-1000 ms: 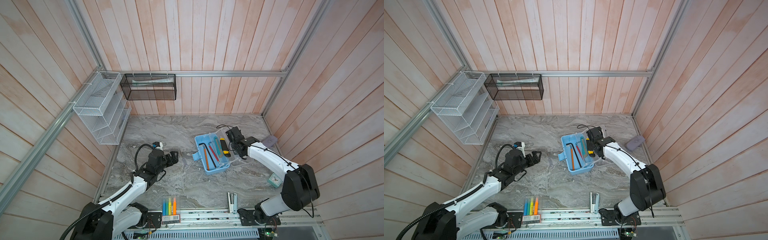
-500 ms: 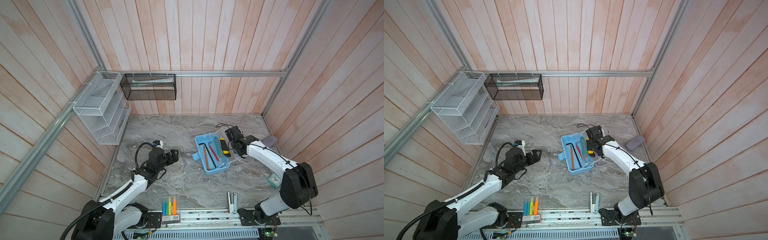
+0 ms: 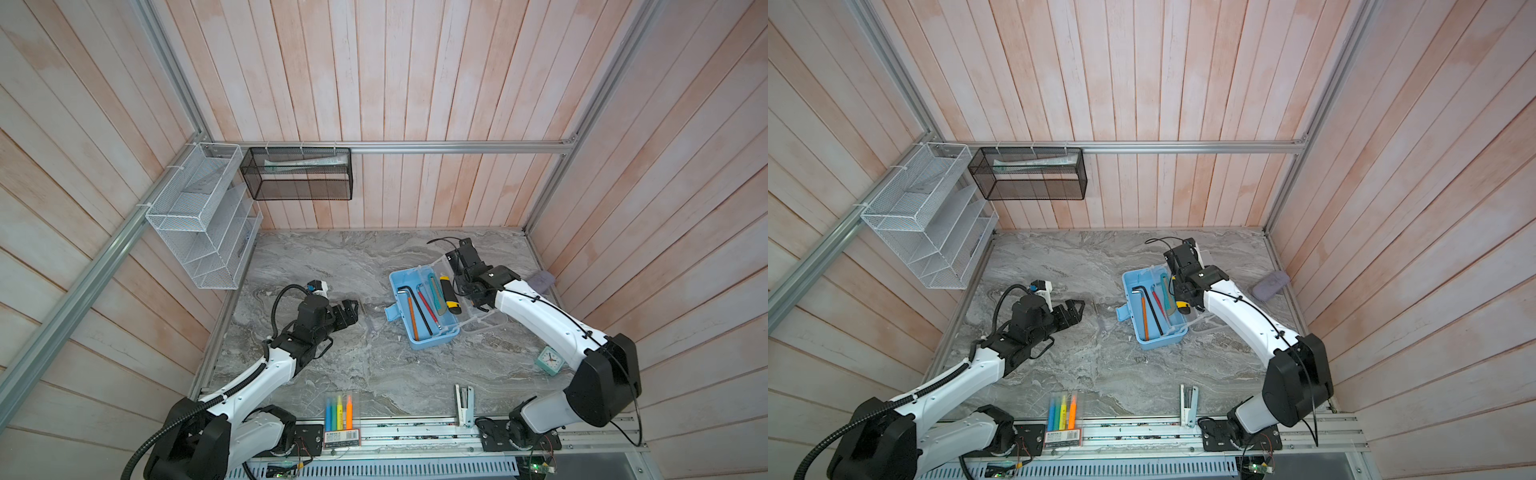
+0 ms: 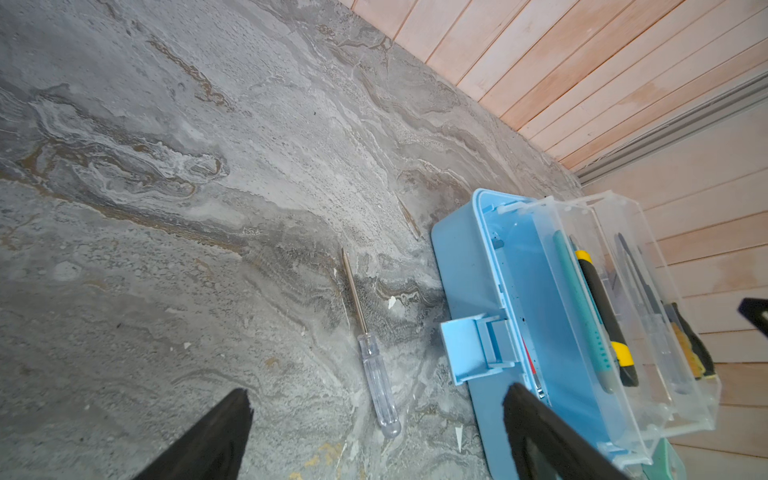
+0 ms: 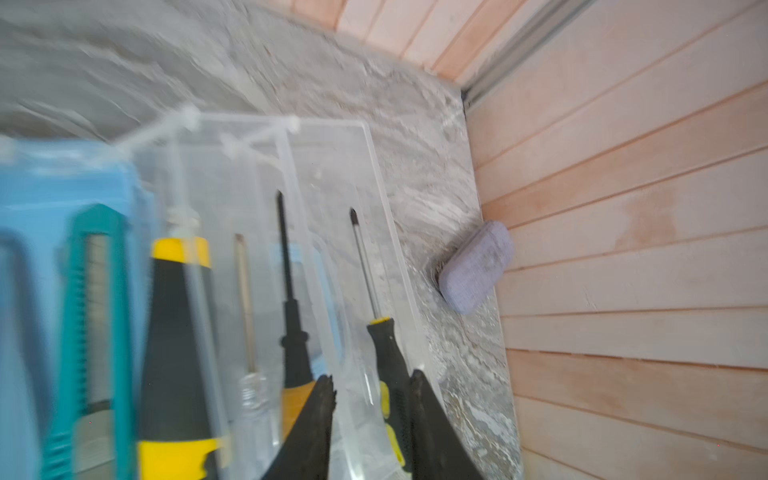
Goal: Pack the tool kit
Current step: 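Lower the black-and-yellow screwdriver into the lid tray and open the right gripper, then move the right gripper over the clear-handled screwdriver beside the box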
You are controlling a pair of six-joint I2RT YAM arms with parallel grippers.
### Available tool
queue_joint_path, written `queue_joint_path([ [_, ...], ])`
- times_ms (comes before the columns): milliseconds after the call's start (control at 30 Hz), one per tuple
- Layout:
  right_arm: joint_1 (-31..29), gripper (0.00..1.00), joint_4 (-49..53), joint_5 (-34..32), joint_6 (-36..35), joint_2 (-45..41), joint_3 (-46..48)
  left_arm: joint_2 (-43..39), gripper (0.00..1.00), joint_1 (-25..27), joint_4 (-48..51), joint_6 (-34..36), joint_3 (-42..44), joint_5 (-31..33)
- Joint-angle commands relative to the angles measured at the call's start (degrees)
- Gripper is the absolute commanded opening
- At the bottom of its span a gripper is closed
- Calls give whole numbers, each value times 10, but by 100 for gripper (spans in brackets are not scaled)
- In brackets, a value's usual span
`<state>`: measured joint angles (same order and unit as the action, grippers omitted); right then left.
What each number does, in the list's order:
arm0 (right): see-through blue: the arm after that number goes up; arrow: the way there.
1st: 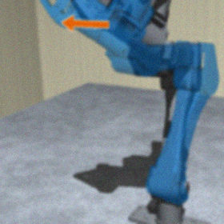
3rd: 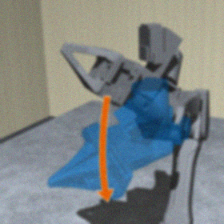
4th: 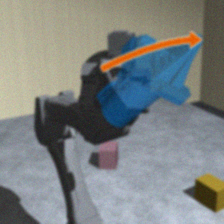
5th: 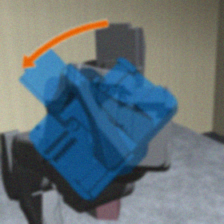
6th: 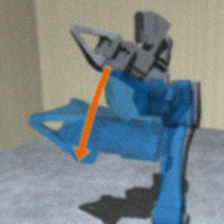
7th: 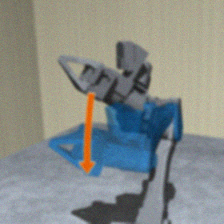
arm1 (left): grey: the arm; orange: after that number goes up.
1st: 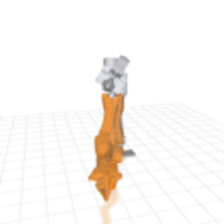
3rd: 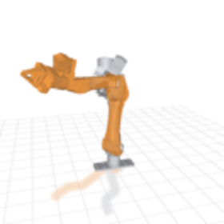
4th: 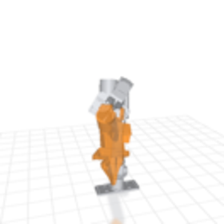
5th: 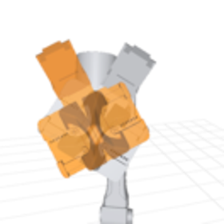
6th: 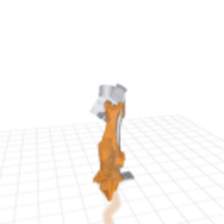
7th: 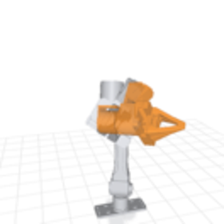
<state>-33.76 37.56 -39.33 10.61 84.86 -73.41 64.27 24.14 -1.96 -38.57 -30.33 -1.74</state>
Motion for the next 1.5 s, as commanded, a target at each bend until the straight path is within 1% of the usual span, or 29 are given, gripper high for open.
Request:
queue_joint_path([
  [0, -62, 33, -32, 55, 24, -9, -34, -6, 97, -3, -11, 6, -14, -18],
  [133, -124, 36, -73, 106, 32, 10, -56, -18, 96, -2, -3, -2, -13, -41],
  [167, -136, 38, -88, 127, 34, 14, -58, -24, 96, -3, 1, -4, -11, -45],
  [233, -151, 42, -113, 175, 43, 23, -61, -40, 96, -2, 10, -6, -7, -48],
  [300, -162, 43, -137, 222, 55, 37, -62, -57, 96, -2, 21, -5, 0, -49],
  [367, -166, 44, -151, 239, 70, 57, -61, -71, 97, -6, 32, -7, 7, -52],
  [433, -167, 45, -153, 242, 84, 82, -64, -87, 97, -16, 33, -14, 21, -64],
  [533, -169, 45, -165, 261, 94, 121, -61, -111, 97, -53, 20, -32, 51, -111],
  [600, -171, 45, -171, 284, 93, 149, -64, -126, 97, -73, 17, -37, 65, -130],
  [767, -175, 45, -182, 302, 97, 213, -74, -146, 97, -97, 20, -37, 83, -132],
  [933, -176, 44, -165, 320, 95, 270, -111, -148, 96, -124, 14, -41, 95, -143],
  [1133, -186, 42, -154, 339, 94, 312, -141, -145, 96, -133, 10, -35, 99, -145],
  [1267, -196, 42, -157, 352, 97, 322, -140, -144, 96, -134, 6, -34, 105, -146],
  [1467, -204, 33, -139, 363, 92, 345, -150, -140, 95, -135, 2, -31, 110, -142],
])
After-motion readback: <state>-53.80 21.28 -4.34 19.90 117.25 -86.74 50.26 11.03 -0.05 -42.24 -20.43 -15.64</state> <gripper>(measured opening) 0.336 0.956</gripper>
